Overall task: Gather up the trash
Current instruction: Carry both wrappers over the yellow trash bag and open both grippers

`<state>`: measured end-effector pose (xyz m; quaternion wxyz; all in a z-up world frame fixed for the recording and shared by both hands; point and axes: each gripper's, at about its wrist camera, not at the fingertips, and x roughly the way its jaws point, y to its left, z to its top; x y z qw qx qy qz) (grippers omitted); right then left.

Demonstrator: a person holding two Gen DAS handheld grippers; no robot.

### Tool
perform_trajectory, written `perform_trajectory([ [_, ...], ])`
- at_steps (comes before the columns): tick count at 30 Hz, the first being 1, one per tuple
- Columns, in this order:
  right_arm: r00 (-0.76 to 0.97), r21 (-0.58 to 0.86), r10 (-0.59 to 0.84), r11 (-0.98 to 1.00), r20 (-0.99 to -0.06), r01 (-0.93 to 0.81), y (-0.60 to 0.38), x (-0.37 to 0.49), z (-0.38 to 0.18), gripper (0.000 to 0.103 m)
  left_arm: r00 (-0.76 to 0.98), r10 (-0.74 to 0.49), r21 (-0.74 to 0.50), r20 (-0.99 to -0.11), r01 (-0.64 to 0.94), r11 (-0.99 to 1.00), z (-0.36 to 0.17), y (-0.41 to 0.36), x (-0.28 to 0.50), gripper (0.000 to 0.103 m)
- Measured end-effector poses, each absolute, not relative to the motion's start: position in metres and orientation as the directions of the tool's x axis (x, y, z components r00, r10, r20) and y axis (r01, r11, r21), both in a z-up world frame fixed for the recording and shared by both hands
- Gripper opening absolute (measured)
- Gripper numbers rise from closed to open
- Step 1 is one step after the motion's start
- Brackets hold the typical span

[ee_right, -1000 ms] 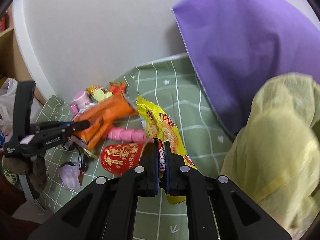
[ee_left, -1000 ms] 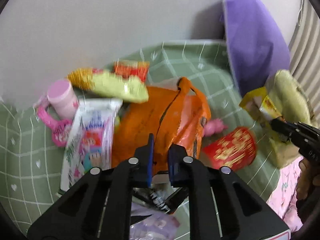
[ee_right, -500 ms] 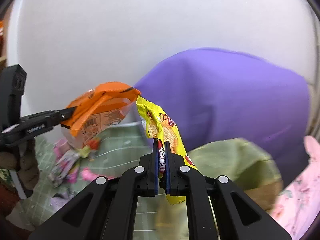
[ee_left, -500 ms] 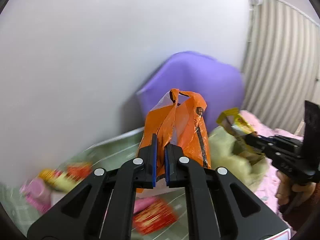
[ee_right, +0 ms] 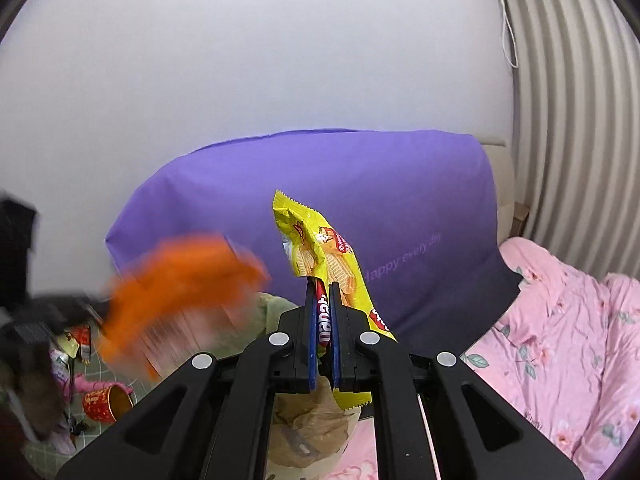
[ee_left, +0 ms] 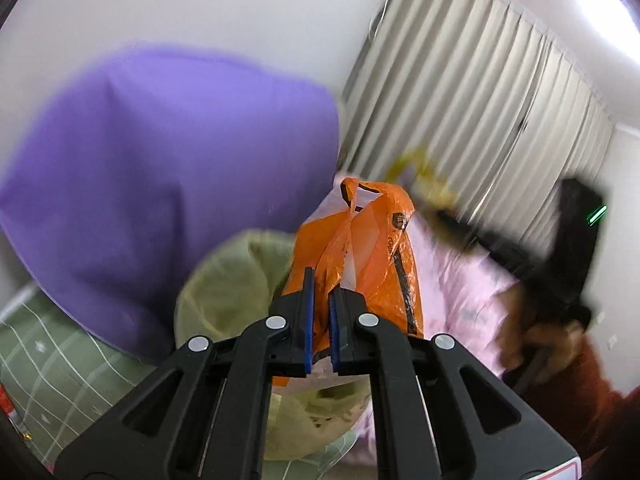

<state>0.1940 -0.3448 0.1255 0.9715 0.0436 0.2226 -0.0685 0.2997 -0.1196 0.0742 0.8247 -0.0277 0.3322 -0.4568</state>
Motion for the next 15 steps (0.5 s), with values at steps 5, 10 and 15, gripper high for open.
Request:
perform_trajectory([
  [5,0.894,0.098,-0.025,0.992,-0.448,0.077,-0.333,0.215,0.116,0.007,0.373,-0.585,-0.220,-0.720,0.677,0.702,0.005,-0.133,0.317,0.006],
  [10,0.837,0.209,0.152,0.977,-0.525,-0.046,-0.310,0.256,0.078,0.007,0.395,-0.550,-0.214,-0.736,0.635,0.742,-0.009,-0.122,0.332,0.006],
  [15,0.732,0.216,0.200,0.974,-0.652,-0.074,-0.293,0.280,0.018,0.007,0.401,-0.526,-0.194,-0.750,0.627,0.754,-0.018,-0.127,0.341,0.006],
])
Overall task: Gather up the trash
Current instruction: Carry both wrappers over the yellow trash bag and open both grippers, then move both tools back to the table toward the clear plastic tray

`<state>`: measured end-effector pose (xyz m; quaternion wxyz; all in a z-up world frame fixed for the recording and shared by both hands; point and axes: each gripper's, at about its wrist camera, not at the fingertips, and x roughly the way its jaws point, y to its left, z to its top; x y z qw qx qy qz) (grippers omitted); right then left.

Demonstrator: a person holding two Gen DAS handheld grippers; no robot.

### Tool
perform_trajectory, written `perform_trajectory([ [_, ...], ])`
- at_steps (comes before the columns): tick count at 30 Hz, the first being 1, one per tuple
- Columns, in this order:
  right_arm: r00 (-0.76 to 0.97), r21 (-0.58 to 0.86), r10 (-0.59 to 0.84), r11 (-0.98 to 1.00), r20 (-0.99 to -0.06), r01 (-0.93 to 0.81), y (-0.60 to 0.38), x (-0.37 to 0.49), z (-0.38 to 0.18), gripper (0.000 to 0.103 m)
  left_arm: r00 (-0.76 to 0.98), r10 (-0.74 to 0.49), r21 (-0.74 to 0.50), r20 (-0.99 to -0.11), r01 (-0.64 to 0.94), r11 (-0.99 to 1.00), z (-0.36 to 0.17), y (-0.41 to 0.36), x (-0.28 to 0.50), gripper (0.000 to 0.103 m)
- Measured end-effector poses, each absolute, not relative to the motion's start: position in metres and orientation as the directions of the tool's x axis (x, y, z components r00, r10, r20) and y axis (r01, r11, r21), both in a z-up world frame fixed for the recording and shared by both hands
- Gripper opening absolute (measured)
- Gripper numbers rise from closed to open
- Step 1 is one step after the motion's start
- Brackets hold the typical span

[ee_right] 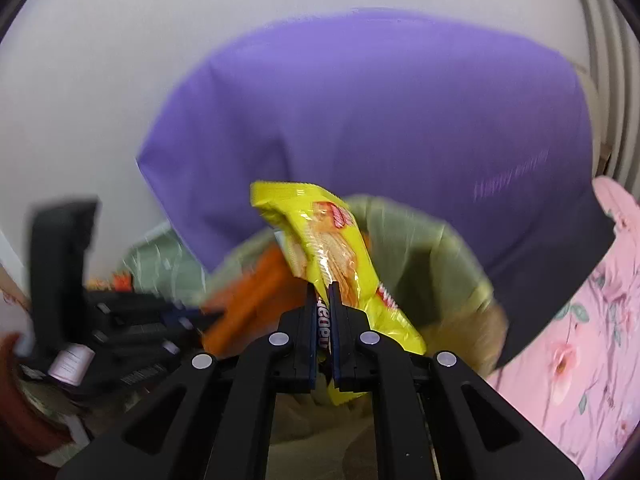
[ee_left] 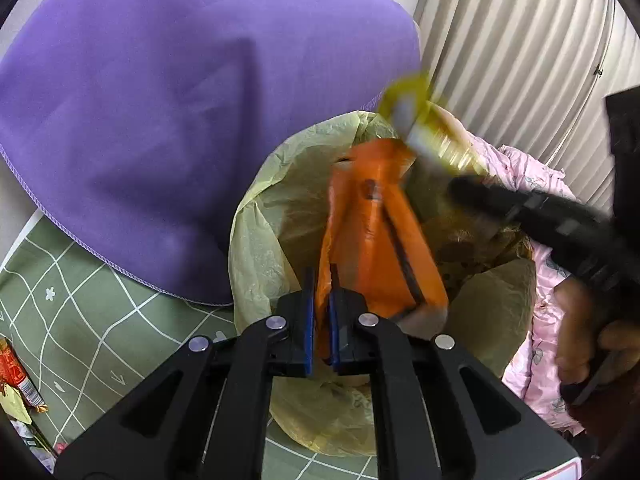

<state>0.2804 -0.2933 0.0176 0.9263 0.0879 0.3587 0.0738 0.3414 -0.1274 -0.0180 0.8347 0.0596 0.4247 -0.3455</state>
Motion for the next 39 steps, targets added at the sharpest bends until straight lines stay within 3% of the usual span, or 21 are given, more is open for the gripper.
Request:
perform_trajectory([
  [9,0.705,0.169,0.143,0.985,-0.694,-0.033,-0.306,0.277,-0.002,0.007,0.440,-0.499,-0.106,-0.746,0.662,0.742,-0.022,-0.154,0.336,0.006],
  [15,0.700,0.132,0.120,0.991,-0.704,-0.037,-0.306,0.268,-0.001,0.007,0.457,-0.488,-0.097,-0.744,0.648,0.755,-0.023,-0.154,0.333,0.006],
  [20,0.708,0.139,0.117,0.990,-0.697,-0.027,-0.305,0.259,0.004,0.007,0.447,-0.518,-0.160,-0.729,0.626,0.764,-0.023,-0.147,0.332,0.006],
  [26,0.731,0.132,0.092,0.991,-0.676,-0.002,-0.303,0.249,0.012,0.009,0.436,-0.562,-0.217,-0.703,0.621,0.753,-0.010,-0.119,0.330,0.023],
  [29,0.737,0.124,0.072,0.992,-0.672,0.017,-0.302,0.246,0.014,0.024,0.448,-0.572,-0.224,-0.687,0.618,0.753,-0.003,-0.111,0.326,0.026],
  [30,0.739,0.123,0.068,0.992,-0.670,0.021,-0.302,0.244,0.015,0.036,0.454,-0.575,-0.228,-0.681,0.614,0.755,0.000,-0.106,0.325,0.028],
  [31,0.742,0.123,0.066,0.992,-0.667,0.023,-0.302,0.241,0.016,0.042,0.459,-0.576,-0.232,-0.677,0.610,0.758,0.001,-0.106,0.323,0.030],
  [39,0.763,0.095,0.034,0.995,-0.645,0.036,-0.297,0.226,0.029,0.042,0.527,-0.565,-0.237,-0.635,0.563,0.792,0.017,-0.080,0.307,0.036],
])
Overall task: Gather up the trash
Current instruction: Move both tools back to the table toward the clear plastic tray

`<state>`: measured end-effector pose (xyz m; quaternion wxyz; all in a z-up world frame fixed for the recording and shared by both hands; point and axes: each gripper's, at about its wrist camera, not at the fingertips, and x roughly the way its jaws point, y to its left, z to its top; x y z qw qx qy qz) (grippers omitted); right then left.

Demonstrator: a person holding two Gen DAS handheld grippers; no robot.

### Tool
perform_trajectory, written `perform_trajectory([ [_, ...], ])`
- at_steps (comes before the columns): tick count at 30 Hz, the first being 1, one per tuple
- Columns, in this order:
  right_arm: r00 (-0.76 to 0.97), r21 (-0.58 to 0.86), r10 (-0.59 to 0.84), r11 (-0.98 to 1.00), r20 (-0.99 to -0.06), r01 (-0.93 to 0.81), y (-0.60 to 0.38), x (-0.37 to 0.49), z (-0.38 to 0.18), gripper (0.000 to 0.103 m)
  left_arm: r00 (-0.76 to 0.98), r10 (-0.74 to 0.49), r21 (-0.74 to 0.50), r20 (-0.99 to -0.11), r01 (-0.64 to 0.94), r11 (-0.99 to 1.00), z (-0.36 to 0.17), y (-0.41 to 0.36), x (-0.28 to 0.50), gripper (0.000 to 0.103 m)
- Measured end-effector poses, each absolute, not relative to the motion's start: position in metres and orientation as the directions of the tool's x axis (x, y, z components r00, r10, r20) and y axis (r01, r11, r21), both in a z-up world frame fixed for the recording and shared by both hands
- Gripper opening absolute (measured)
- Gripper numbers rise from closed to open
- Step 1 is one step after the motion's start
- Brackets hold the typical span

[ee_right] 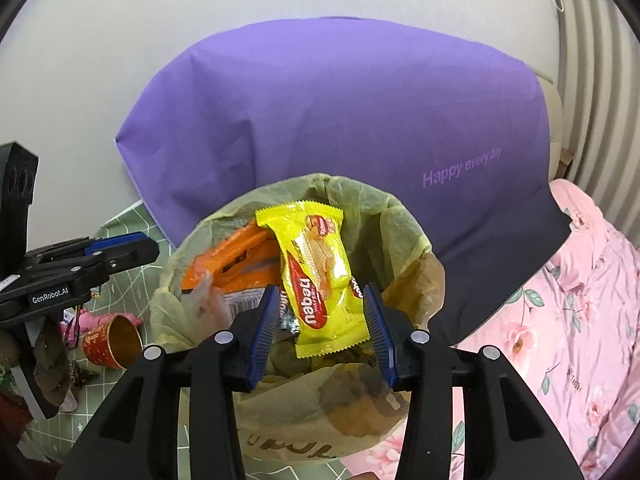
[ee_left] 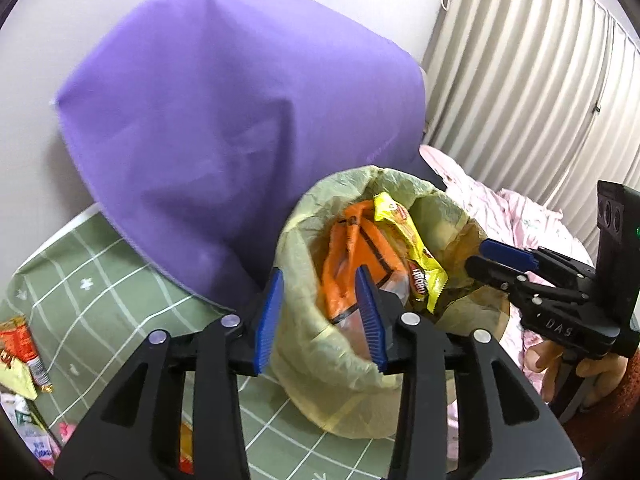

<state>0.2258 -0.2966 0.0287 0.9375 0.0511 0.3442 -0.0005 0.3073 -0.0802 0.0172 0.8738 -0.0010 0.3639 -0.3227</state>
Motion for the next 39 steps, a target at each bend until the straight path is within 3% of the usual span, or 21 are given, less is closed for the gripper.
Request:
perform_trajectory([
  [8,0.802,0.070,0.090,0.996,-0.591,-0.061,-0.255,0.225,0.045,0.043,0.648,-0.470,-0.233,-0.600,0.421,0.877,0.021,-0.008,0.288,0.042],
  [10,0.809,0.075,0.133,0.991,-0.573,-0.110,-0.239,0.226,0.047,0.058,0.688,-0.410,-0.216,-0.599,0.354,0.910,0.019,0.022,0.281,0.043],
  [13,0.818,0.085,0.211,0.977,-0.535,-0.197,-0.213,0.226,0.045,0.062,0.733,-0.310,-0.187,-0.605,0.248,0.951,0.013,0.067,0.267,0.043],
  [20,0.693,0.088,0.382,0.903,-0.612,-0.420,-0.141,0.234,0.016,0.062,0.775,-0.090,-0.154,-0.625,-0.010,0.988,-0.012,0.158,0.227,0.044],
  [25,0.580,0.121,0.501,0.814,-0.642,-0.568,-0.090,0.236,-0.008,0.062,0.755,-0.007,-0.179,-0.655,-0.146,0.973,-0.032,0.205,0.192,0.045],
  [28,0.493,0.137,0.563,0.739,-0.663,-0.659,-0.060,0.228,-0.024,0.062,0.741,-0.007,-0.190,-0.672,-0.164,0.968,-0.045,0.215,0.169,0.045],
  [32,0.548,0.014,0.486,0.757,-0.681,-0.653,-0.040,0.222,-0.038,0.062,0.700,-0.055,-0.196,-0.712,-0.124,0.973,-0.064,0.210,0.143,0.046],
  [39,0.576,0.098,0.477,0.819,-0.664,-0.565,-0.061,0.261,-0.042,0.062,0.636,-0.116,-0.217,-0.763,-0.083,0.973,-0.085,0.189,0.121,0.046],
])
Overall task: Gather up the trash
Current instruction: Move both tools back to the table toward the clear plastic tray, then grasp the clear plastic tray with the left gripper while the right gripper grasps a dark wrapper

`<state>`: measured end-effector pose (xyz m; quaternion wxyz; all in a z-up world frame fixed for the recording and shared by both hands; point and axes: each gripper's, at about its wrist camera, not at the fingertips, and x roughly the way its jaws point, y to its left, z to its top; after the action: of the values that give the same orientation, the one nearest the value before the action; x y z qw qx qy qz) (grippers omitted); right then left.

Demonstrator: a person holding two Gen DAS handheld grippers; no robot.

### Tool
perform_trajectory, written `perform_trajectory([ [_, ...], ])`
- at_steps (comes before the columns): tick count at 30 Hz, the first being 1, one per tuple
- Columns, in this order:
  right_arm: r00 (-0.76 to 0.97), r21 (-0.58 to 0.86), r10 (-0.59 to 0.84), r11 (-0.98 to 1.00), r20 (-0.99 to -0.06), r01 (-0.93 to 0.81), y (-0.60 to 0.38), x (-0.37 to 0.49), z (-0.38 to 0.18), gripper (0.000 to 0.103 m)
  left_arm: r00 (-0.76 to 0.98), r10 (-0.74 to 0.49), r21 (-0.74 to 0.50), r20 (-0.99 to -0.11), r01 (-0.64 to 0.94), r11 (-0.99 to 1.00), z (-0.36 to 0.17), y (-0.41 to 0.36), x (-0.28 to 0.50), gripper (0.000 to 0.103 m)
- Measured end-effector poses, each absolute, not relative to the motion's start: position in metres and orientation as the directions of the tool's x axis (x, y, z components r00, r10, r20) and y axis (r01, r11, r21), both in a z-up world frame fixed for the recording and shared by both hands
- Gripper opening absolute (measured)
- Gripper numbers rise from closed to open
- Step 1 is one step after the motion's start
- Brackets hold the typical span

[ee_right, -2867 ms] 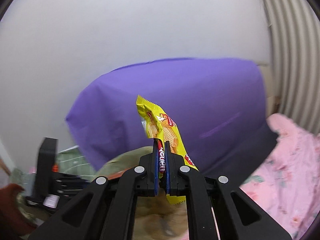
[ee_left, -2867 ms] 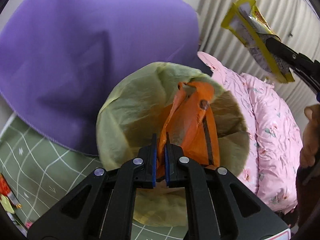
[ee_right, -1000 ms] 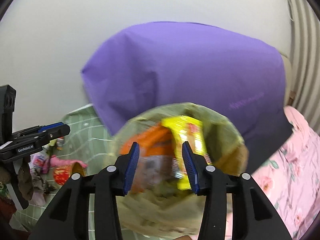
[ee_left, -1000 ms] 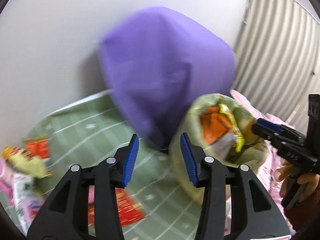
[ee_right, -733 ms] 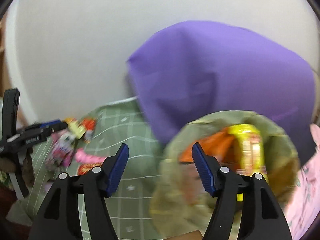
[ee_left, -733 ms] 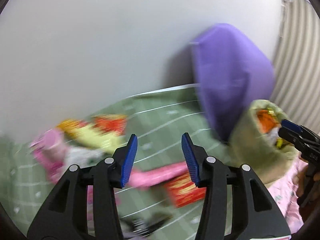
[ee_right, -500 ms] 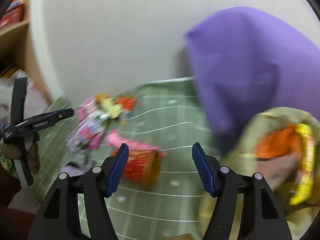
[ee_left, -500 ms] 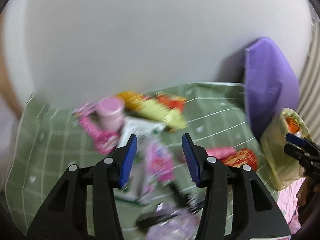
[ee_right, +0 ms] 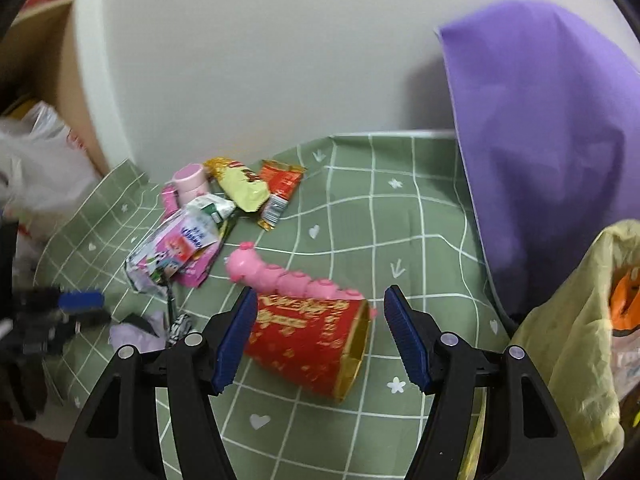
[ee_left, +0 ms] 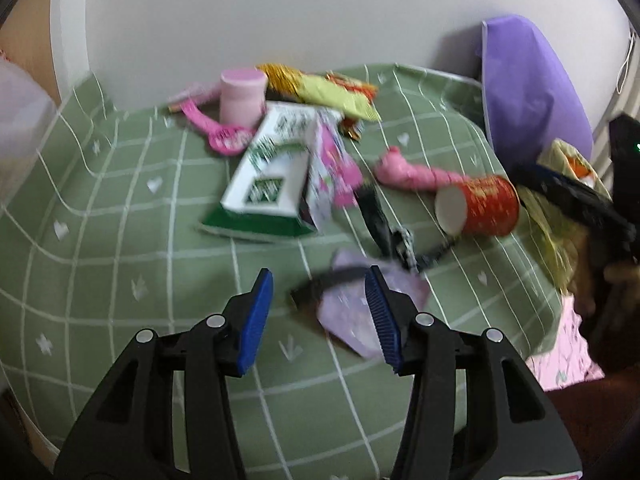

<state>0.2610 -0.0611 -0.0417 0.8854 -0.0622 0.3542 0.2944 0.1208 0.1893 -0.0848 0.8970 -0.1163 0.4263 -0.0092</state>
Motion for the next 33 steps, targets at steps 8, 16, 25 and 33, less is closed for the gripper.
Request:
perform_trajectory([
  [8,0.391,0.234,0.654,0.659,-0.648,-0.715,-0.047,0.243,-0.045,0.059,0.602,-0.124,-0.208,-0.789,-0.071,0.976,-0.090,0.177,0.118,0.046],
  [16,0.252,0.171,0.649,0.516,-0.718,-0.840,0.029,0.217,-0.080,0.041,0.608,-0.072,-0.214,-0.790,-0.163,0.963,-0.088,0.203,0.105,0.046],
  [25,0.234,0.150,0.594,0.525,-0.770,-0.838,0.047,0.220,-0.097,0.016,0.584,-0.108,-0.223,-0.804,-0.129,0.966,-0.094,0.199,0.097,0.046],
  [33,0.399,0.105,0.589,0.640,-0.703,-0.761,0.002,0.226,-0.050,0.016,0.550,-0.140,-0.225,-0.823,-0.089,0.970,-0.101,0.187,0.109,0.046],
])
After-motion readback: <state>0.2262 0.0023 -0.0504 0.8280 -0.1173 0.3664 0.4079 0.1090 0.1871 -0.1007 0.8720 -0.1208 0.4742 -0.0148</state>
